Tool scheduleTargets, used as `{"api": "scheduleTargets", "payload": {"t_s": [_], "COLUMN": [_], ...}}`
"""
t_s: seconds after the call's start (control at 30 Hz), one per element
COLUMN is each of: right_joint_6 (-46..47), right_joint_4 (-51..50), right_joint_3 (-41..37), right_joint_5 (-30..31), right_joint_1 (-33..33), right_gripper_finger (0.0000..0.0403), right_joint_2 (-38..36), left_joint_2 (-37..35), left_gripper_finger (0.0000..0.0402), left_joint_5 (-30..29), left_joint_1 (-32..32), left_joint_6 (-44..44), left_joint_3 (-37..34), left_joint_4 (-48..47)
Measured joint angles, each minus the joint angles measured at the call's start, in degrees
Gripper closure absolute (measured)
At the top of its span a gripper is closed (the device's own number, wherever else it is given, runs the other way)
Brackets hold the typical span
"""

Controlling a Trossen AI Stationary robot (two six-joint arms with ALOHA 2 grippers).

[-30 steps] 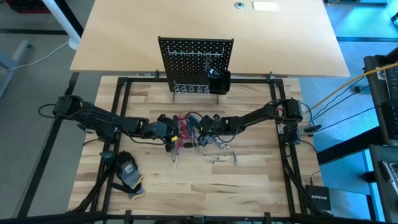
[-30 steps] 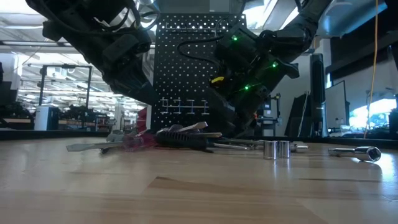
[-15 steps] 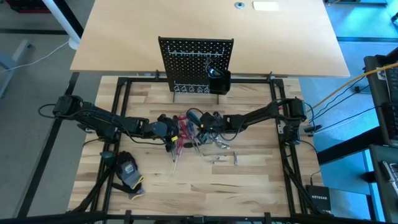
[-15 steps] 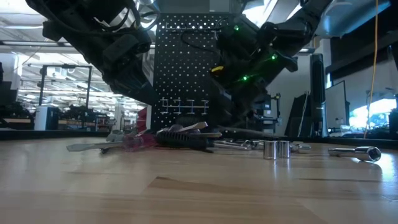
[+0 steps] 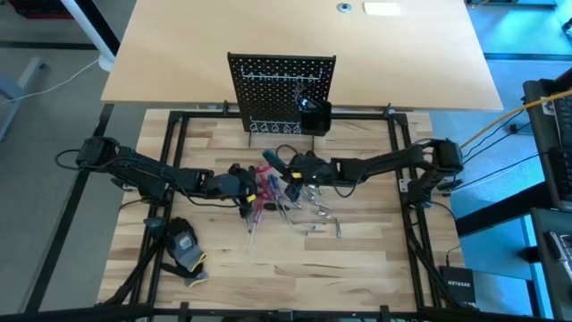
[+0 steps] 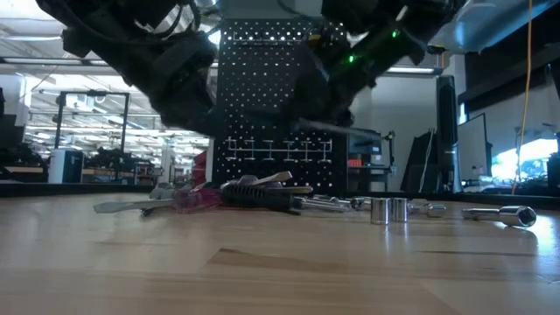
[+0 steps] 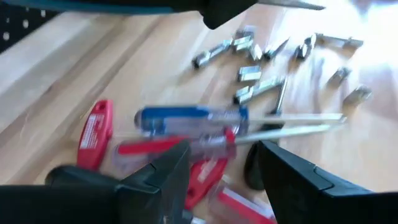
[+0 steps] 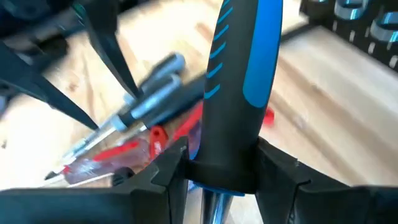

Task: Hang tools onto peg board
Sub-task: Hang the blue screwdriver on the peg board

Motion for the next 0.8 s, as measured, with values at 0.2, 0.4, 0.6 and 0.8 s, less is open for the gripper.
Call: {"api": "scheduleTargets", "payload": {"t_s": [0.2, 0.4, 0.6, 0.8], "right_joint_6": [-4.3, -12.4, -20.4, -24.0], "right_joint_4": [0.6, 8.9, 23.8, 31.3], "right_joint_3": [0.0, 0.0, 0.0, 0.1], "right_joint_5": [0.0, -2.6, -7.9, -10.6], "right_joint_1": [0.0, 0.5, 2.2, 2.7], "right_gripper_finger": [0.0260, 0.0259, 0.0259, 0.0258], "right_joint_2": [-6.3, -11.2, -11.8, -11.8], "left_joint_2": [0.0, 1.3, 7.2, 10.8], "left_gripper_finger": [0.0227, 0.0227, 0.0227, 0.0227], "left_joint_5": [-0.1, -2.2, -2.8, 3.0], "left_joint_1": [-0.1, -0.1, 0.4, 0.4], "left_joint_6": [1.3, 2.9, 5.9, 9.1], "left_joint_3": [0.0, 0.0, 0.6, 4.6], "left_joint_4": [10.9, 30.0, 51.7, 54.8]}}
